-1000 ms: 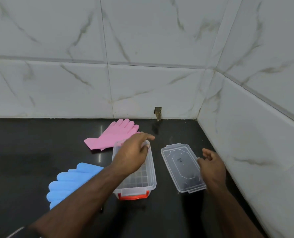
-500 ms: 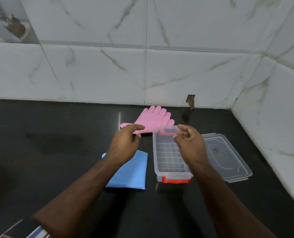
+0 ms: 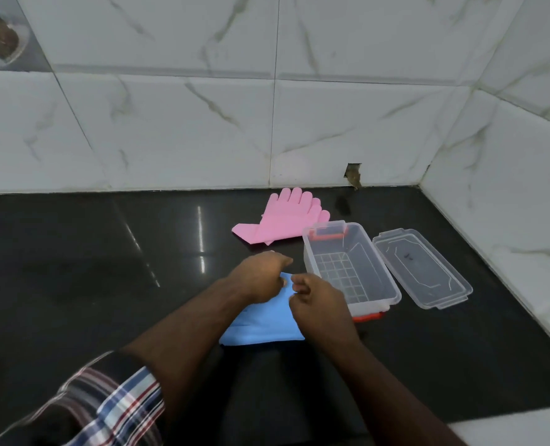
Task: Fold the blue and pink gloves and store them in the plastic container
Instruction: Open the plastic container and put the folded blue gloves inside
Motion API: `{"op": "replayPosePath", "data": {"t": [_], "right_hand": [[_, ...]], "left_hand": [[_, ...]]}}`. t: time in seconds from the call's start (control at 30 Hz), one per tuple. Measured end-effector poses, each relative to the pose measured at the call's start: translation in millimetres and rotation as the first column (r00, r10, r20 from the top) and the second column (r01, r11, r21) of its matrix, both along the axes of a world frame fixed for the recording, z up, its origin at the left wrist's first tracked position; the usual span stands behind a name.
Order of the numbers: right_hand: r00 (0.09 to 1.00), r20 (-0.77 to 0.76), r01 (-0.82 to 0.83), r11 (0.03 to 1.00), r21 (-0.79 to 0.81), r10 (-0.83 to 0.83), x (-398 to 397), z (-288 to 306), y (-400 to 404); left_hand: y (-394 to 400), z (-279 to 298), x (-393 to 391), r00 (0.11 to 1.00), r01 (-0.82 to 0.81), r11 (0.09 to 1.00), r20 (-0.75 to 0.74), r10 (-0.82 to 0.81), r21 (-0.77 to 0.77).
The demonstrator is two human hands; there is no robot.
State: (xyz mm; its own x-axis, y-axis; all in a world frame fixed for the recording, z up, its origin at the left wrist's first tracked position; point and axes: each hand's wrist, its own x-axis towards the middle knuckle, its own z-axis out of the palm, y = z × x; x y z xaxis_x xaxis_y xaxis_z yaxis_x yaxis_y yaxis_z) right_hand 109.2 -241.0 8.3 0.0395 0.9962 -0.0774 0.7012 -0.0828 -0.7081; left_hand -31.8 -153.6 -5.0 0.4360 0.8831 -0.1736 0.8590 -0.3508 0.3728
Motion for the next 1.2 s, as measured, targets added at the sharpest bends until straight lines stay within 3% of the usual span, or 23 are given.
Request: {"op": "replayPosePath", "data": {"t": [0.17,0.47,0.67,0.8,0.9,0.97,1.03,1.13,1.2], "right_hand": [[0.985,0.159,-0.040,0.990,-0.133,0.061,2,-21,-12],[0.987,0.155,0.063,0.991,-0.117,-0.044,-10,-41,-16],[0.991,0.086,0.112,0.978,-0.173,-0.098,-15,-45,-18],[0.973,-0.151,0.147,0.970,-0.192,-0.178,-17,-36,-22],[0.872,-0.411,0.194,0.959,-0.206,-0.265,-22,-21,-25],[0.730,-0.617,0.223,0.956,-0.191,-0.294,-23,-4,-23],[0.601,-0.754,0.222,0.962,-0.162,-0.266,-20,18,-16],[0.511,-0.845,0.181,0.981,-0.074,-0.158,-18,50,-3],[0.460,-0.883,0.143,0.989,-0.028,-0.091,-17,58,5]], "left_hand": [[16,-7,11,0.969,0.102,0.987,-0.210,-0.127,-0.125],[36,1,17,0.936,0.167,0.962,-0.273,-0.224,-0.217],[45,23,-6,0.981,0.171,0.925,-0.025,-0.190,-0.339],[36,42,-36,0.977,0.175,0.902,0.180,-0.111,-0.395],[25,56,-65,0.949,0.134,0.882,0.315,0.017,-0.451],[18,69,-82,0.883,0.112,0.854,0.445,0.149,-0.508],[9,80,-94,0.749,0.152,0.787,0.590,0.303,-0.598],[-3,90,-97,0.490,0.225,0.698,0.698,0.522,-0.680],[-7,91,-93,0.364,0.258,0.666,0.709,0.604,-0.700]]}}
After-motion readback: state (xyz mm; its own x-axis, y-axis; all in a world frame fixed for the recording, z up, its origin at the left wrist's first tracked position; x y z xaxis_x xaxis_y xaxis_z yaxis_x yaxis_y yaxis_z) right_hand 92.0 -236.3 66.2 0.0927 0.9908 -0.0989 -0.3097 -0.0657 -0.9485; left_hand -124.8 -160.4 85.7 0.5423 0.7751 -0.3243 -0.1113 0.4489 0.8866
